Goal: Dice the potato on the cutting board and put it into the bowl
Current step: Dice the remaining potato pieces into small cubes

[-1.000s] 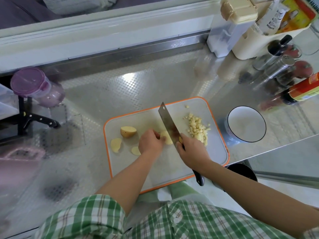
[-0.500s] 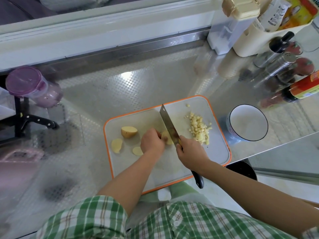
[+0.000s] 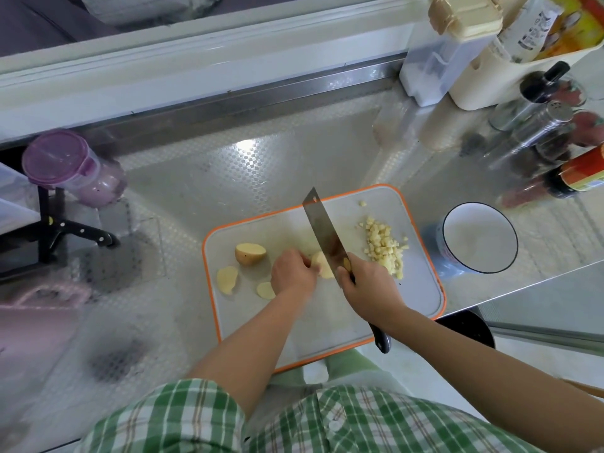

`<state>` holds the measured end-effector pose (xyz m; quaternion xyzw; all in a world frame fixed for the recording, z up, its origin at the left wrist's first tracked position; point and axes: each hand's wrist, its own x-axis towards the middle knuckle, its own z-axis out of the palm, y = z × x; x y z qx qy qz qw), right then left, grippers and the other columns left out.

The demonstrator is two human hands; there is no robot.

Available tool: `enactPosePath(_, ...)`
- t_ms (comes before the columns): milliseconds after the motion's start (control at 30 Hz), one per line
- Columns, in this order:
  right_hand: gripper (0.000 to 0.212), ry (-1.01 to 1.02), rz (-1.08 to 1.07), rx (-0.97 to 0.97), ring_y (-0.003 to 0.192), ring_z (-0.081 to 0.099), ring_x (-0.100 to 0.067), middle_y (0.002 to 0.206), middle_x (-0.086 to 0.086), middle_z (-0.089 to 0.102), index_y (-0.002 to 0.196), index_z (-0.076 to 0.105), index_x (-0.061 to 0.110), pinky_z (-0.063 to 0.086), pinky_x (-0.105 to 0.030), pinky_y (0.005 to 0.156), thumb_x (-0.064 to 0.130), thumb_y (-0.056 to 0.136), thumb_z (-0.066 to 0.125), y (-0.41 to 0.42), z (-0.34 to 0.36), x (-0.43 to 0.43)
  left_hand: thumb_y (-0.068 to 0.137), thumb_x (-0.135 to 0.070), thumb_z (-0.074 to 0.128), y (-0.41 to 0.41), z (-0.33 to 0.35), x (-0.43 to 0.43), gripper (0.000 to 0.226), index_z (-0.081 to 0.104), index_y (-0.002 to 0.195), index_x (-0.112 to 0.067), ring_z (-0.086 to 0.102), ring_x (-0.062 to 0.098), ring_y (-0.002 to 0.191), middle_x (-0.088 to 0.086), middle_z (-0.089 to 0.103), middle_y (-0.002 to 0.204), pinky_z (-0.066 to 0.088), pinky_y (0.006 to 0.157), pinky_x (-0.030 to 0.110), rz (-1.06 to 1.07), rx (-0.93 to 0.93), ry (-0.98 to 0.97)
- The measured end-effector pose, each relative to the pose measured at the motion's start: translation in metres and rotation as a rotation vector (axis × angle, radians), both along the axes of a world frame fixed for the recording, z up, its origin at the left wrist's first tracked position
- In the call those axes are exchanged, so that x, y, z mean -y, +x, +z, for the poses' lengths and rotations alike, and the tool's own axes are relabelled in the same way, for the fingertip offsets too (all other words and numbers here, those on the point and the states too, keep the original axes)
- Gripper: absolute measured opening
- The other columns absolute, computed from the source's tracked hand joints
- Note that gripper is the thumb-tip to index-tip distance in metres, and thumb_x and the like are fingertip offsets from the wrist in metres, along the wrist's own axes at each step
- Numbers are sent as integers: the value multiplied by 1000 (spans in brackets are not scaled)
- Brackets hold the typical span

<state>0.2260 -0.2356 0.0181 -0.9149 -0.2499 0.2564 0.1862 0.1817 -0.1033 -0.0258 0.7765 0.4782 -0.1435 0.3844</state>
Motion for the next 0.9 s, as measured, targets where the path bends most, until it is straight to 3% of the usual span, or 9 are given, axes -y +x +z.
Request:
enactPosePath(300, 19, -83, 36, -14, 52, 40, -19, 58, -1, 42, 81, 42, 13, 27, -30, 48, 23, 97, 42, -4, -2, -2, 81, -36, 72, 0, 0, 0, 18, 59, 82, -22, 62, 25, 97, 3, 71, 92, 43, 72, 30, 17, 11, -4)
enactPosePath(600, 13, -104, 42, 19, 61, 45, -30, 63, -3, 44, 88, 39, 13, 28, -33, 52, 22, 98, 40, -11, -15, -10, 78, -36, 74, 0, 2, -1, 19, 61, 77, -22, 65, 26, 90, 5, 72, 86, 44, 69, 30, 35, 21, -41)
enactPosePath(733, 21, -9, -21, -5, 56, 43, -26, 58, -1, 42, 80, 38, 16, 26, -32, 48, 23, 98, 44, -5, -13, -5, 73, -32, 78, -1, -1, -2, 27, 54, 64, -22, 69, 28, 78, 4, 71, 75, 57, 73, 38, 89, 50, -118)
enactPosePath(900, 19, 20, -1, -8, 55, 47, -26, 57, -2, 45, 79, 41, 17, 31, -32, 49, 23, 97, 44, -3, -2, -4, 81, -19, 74, -5, -1, -6, 26, 57, 61, -16, 65, 20, 53, 6, 70, 61, 60, 65, 41, 161, 104, -202)
